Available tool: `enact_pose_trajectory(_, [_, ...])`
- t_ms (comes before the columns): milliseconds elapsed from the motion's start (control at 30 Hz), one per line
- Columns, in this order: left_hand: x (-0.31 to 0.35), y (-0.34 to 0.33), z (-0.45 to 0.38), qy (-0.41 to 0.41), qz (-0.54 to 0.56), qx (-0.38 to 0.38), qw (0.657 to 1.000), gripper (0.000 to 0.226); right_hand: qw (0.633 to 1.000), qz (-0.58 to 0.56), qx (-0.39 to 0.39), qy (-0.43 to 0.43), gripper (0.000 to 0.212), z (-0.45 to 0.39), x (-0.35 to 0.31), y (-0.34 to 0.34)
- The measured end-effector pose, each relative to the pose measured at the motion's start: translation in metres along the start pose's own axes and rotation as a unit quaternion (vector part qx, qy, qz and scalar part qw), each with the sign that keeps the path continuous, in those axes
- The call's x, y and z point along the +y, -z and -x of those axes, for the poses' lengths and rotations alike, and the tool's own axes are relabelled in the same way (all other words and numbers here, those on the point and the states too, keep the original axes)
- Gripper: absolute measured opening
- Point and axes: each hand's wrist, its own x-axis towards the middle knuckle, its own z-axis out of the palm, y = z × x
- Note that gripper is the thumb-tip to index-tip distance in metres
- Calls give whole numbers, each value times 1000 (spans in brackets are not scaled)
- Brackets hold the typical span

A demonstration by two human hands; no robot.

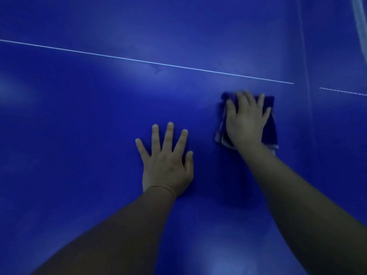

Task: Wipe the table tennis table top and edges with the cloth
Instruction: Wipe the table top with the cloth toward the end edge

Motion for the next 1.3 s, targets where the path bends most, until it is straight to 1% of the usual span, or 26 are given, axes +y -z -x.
enact_pose_trajectory(67, [1,0,0,-1,-3,0,1000,60,1000,-11,3,-10,48,-39,-25,-7])
enact_pose_trajectory(100, [1,1,1,-1,-5,-1,1000,60,1000,2,-5,8,48,-54,-39,-12])
enact_pose_trajectory(167, [2,1,0,0,-12,2,1000,61,995,43,-31,85,46,-64,-68,-25])
enact_pose_trajectory(233, [1,1,1,0,-12,4,1000,61,982,58,-62,171,44,-45,-82,-32])
enact_pose_trajectory(300, [0,0,0,-2,-2,9,1000,60,966,60,-83,236,42,-7,-67,-27])
enact_pose_trajectory(367, [0,-1,-1,-4,-2,15,1000,59,958,58,-96,265,43,27,-34,-18])
enact_pose_trajectory(433, [0,-2,-1,-8,-5,14,1000,59,965,58,-87,240,46,40,-10,-10])
enact_pose_trajectory(500, [-1,-2,-1,-10,-9,12,1000,59,983,51,-65,165,45,24,-14,-10])
enact_pose_trajectory(567, [0,-1,-1,-9,-10,6,1000,59,996,34,-43,76,44,-5,-38,-16])
enact_pose_trajectory(600, [0,0,-1,-8,-8,5,1000,59,998,22,-36,52,44,-22,-55,-21])
enact_pose_trajectory(633, [0,1,0,-6,-7,2,1000,59,998,12,-35,45,45,-39,-73,-28])
enact_pose_trajectory(667, [1,2,0,-6,-3,-1,1000,59,997,11,-41,57,45,-54,-93,-34])
enact_pose_trajectory(733, [1,2,0,-5,7,-6,1000,59,990,38,-65,122,45,-68,-129,-46])
enact_pose_trajectory(800, [1,2,0,-3,10,-2,1000,58,968,57,-101,223,44,-63,-153,-53])
enact_pose_trajectory(867, [0,2,0,-3,12,2,1000,57,943,44,-132,301,42,-49,-149,-52])
enact_pose_trajectory(933, [0,2,0,-9,15,5,1000,55,939,34,-123,321,39,-29,-119,-43])
enact_pose_trajectory(1000, [1,1,1,-26,17,17,999,50,954,24,-98,283,38,-5,-79,-32])
enact_pose_trajectory(1067, [1,-1,1,-32,17,29,999,48,972,24,-80,220,38,17,-38,-19])
enact_pose_trajectory(1167, [0,-1,0,-28,16,26,999,49,990,33,-55,126,41,37,10,-2])
enact_pose_trajectory(1233, [0,-1,-1,-29,19,25,999,50,998,26,-24,43,40,28,25,7])
enact_pose_trajectory(1300, [-1,-1,0,-31,18,23,999,50,999,27,4,-39,42,1,29,9])
